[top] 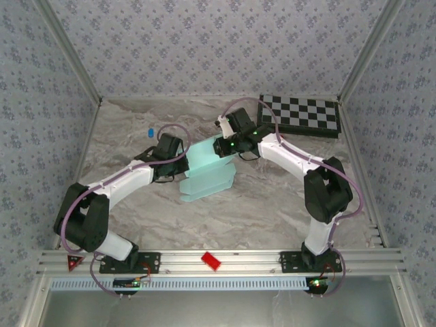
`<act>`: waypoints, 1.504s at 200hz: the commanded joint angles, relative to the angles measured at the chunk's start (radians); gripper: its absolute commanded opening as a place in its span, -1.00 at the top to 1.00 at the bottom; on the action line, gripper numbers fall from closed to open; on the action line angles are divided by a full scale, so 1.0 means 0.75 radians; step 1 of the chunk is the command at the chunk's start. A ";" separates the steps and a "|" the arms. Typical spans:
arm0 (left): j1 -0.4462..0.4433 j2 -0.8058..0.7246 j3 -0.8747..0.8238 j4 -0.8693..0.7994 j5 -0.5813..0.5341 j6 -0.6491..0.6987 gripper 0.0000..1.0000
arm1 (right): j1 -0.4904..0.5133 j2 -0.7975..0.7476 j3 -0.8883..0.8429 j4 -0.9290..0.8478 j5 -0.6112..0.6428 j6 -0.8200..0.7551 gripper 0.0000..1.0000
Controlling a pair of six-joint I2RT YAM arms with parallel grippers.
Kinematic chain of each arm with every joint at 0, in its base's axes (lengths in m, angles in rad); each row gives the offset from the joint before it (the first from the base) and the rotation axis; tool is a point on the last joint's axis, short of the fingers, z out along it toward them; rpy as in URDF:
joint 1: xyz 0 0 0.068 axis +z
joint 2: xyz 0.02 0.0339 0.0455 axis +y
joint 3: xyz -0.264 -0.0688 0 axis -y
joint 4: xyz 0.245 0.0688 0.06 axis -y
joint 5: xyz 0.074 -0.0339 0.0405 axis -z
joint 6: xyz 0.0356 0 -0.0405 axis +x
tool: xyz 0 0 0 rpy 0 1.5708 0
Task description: Fold the paper box
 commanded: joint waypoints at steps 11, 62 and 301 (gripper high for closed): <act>-0.009 -0.003 0.054 0.036 0.037 -0.021 1.00 | -0.007 -0.066 -0.033 0.054 -0.050 0.035 0.83; -0.007 0.003 0.053 0.030 0.030 -0.017 1.00 | -0.006 -0.125 -0.050 -0.010 0.135 -0.007 0.83; -0.008 0.015 0.047 0.038 0.016 -0.013 1.00 | 0.030 -0.053 -0.010 -0.291 0.355 -0.044 0.85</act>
